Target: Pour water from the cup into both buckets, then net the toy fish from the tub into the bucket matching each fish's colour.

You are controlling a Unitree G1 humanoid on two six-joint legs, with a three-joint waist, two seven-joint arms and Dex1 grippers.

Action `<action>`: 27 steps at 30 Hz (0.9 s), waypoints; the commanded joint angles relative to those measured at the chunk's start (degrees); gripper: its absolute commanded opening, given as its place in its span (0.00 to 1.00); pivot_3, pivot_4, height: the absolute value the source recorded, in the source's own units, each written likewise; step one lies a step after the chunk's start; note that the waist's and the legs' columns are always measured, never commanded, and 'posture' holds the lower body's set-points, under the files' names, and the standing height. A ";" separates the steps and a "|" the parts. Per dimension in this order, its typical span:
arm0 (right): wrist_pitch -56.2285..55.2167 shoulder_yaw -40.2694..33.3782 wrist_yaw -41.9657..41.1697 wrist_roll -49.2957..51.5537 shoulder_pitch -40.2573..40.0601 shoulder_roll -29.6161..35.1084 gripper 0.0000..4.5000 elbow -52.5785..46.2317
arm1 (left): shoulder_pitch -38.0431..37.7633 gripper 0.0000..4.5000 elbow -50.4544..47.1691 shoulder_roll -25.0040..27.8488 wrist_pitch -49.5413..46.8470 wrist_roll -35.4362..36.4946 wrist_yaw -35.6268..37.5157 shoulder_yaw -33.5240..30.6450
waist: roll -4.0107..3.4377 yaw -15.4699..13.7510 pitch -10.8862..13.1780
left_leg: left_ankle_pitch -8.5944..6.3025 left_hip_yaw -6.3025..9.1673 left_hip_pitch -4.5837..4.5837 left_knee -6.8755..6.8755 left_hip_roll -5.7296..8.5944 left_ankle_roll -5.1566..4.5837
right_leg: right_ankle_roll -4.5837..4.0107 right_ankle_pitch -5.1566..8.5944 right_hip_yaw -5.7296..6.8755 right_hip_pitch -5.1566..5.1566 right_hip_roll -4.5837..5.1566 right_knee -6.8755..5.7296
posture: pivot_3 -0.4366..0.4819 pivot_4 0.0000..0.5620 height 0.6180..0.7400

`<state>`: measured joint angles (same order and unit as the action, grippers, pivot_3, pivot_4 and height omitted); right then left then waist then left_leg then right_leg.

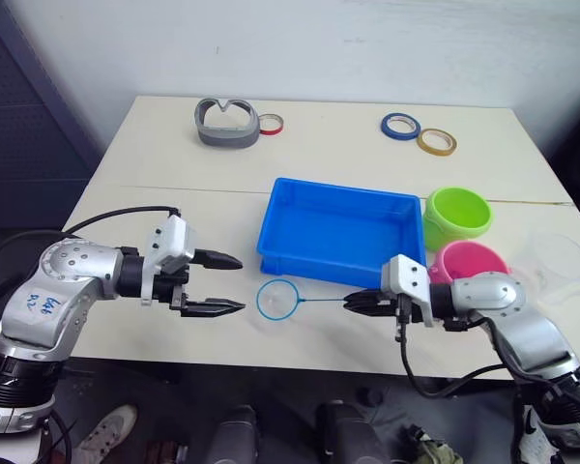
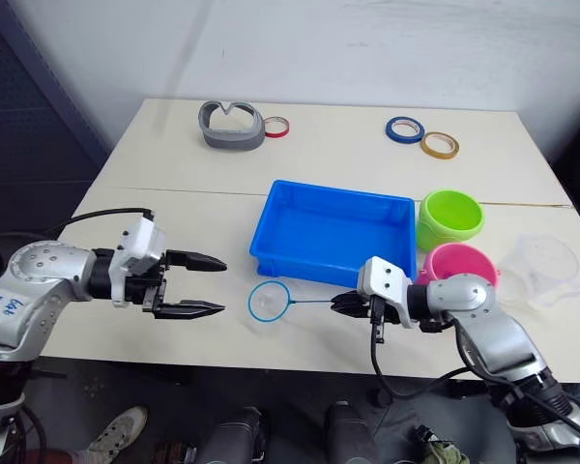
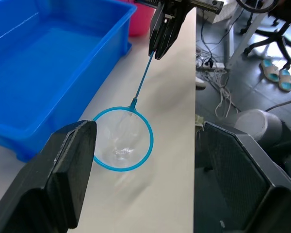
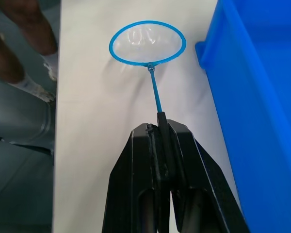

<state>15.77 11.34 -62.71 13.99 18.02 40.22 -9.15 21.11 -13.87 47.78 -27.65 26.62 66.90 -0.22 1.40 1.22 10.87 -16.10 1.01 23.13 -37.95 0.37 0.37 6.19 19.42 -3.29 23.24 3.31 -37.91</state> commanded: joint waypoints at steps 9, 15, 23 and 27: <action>-8.64 1.48 -0.55 -4.59 1.94 -2.49 0.00 10.86 | -1.76 0.85 0.95 -1.04 5.48 -2.99 -0.70 1.62 | 0.00 0.45 0.00 | 0.00 0.00 0.01 0.02 -0.02 0.00 | 0.00 0.00 0.01 0.09 -0.03 -0.11 | 0.48 0.27 1.00; -8.92 1.58 -2.00 -5.05 1.67 -2.02 0.09 12.08 | -2.37 0.86 0.41 -0.78 4.57 -2.96 -1.70 1.39 | 0.00 0.36 0.00 | 0.00 0.01 0.01 0.02 -0.03 0.00 | 0.00 0.00 0.02 0.08 -0.02 -0.11 | 0.48 0.27 1.00; -7.22 -1.48 -2.75 -4.60 0.04 2.51 0.88 8.56 | -2.72 0.87 1.15 -2.26 3.53 -3.38 -5.90 0.26 | 0.00 0.34 0.00 | 0.00 0.01 0.01 0.02 -0.02 0.00 | 0.00 0.00 0.02 0.08 -0.02 -0.11 | 0.48 0.27 1.00; 0.89 -9.20 -3.15 2.56 -7.14 8.07 1.00 -3.77 | -7.09 0.87 -1.37 -3.52 0.48 -1.22 -11.85 -5.74 | 0.00 0.22 0.00 | -0.01 0.04 0.02 0.04 -0.03 0.00 | 0.00 0.00 0.03 0.09 0.00 -0.12 | 0.48 0.27 1.00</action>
<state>14.34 5.33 -65.57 13.33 11.58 47.23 -8.52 14.67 -13.21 44.50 -26.51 24.28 56.80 -3.27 1.40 1.44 10.87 -16.12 1.06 23.15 -37.88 0.33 0.38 6.19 19.42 -3.27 23.33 3.32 -38.00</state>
